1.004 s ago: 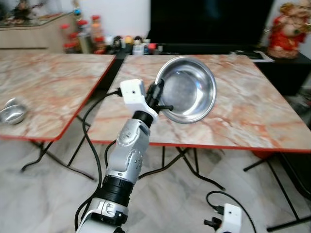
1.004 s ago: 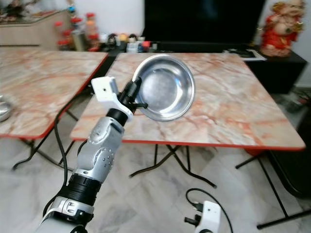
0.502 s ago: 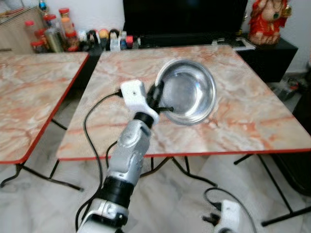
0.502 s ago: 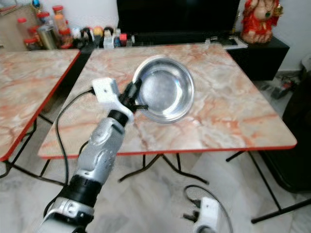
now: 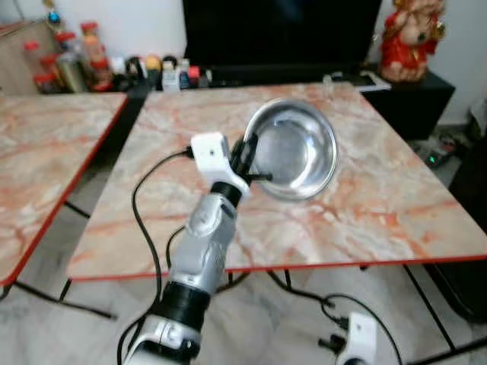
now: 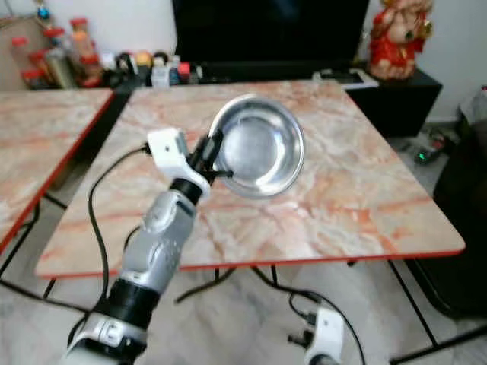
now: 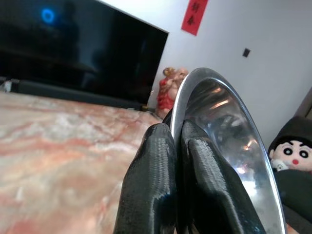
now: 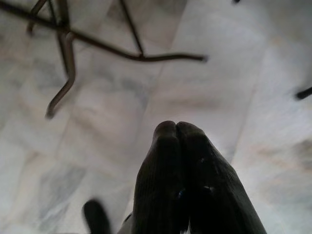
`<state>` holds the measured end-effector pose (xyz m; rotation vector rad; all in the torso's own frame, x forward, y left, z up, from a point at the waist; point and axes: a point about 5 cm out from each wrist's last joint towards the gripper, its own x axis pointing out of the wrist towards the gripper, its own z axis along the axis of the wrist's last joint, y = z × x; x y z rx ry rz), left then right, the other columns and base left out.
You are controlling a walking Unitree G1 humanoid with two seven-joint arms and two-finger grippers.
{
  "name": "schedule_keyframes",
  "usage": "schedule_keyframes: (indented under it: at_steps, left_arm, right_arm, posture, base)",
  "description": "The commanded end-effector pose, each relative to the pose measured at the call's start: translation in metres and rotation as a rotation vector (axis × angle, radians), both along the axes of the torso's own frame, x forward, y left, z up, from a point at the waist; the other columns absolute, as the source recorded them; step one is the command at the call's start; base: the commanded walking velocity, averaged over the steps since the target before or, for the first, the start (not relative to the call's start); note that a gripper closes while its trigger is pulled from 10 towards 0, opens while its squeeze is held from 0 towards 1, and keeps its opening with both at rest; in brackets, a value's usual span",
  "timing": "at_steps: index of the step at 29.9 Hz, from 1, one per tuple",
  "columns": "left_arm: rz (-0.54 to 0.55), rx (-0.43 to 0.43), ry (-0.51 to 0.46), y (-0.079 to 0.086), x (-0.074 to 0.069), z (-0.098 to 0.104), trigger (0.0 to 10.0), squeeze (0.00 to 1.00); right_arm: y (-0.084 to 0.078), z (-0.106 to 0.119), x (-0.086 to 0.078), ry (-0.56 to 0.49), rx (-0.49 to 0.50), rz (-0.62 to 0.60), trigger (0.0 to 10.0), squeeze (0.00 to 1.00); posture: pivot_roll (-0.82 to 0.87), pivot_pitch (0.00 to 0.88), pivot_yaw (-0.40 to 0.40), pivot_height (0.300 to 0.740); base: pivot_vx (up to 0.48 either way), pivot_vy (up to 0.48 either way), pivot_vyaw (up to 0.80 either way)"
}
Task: Setting the table
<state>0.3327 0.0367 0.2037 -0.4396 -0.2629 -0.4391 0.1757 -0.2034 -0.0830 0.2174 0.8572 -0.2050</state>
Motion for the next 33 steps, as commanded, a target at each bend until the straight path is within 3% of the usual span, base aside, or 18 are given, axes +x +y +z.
schedule_keyframes:
  at_steps: [1,9,11,18,21,24,33]
  left_arm:
    - [-0.021,-0.076,-0.015,-0.014,-0.004,0.012,10.0,0.00]
    - [-0.080,-0.085,0.053,-0.021,-0.005,0.002,10.0,0.00]
    - [-0.172,-0.073,0.133,-0.030,-0.010,-0.011,10.0,0.00]
    - [-0.169,-0.118,0.244,-0.032,-0.013,-0.031,10.0,0.00]
    - [-0.093,-0.084,0.269,-0.021,-0.009,-0.041,10.0,0.00]
    - [0.013,-0.073,0.253,-0.001,-0.002,-0.042,10.0,0.00]
    - [0.160,-0.025,0.215,0.028,0.006,-0.041,10.0,0.00]
  right_arm:
    - [0.013,0.001,0.006,-0.015,0.028,0.012,10.0,0.00]
    - [0.015,0.001,0.006,-0.014,0.032,0.009,10.0,0.00]
    - [0.015,0.000,0.005,-0.011,0.033,0.008,10.0,0.00]
    - [0.016,0.000,0.004,-0.009,0.035,0.005,10.0,0.00]
    - [0.016,0.000,0.004,-0.013,0.039,0.000,10.0,0.00]
    - [0.016,0.000,0.004,-0.015,0.039,-0.002,10.0,0.00]
    - [0.015,0.000,0.005,-0.014,0.026,0.022,10.0,0.00]
  posture:
    - [-0.02,0.000,-0.013,0.740]
    - [-0.02,0.000,-0.005,0.740]
    - [-0.01,0.000,-0.004,0.740]
    - [-0.02,0.000,0.002,0.740]
    - [-0.02,0.000,0.005,0.740]
    - [-0.02,0.000,0.003,0.740]
    - [-0.02,0.000,-0.008,0.740]
  base:
    - [0.319,0.000,0.00]
    - [0.318,0.000,0.00]
    - [0.000,0.000,0.00]
    - [0.000,0.000,0.00]
    - [0.000,0.000,0.00]
    - [0.000,0.000,0.00]
    - [0.000,-0.197,0.00]
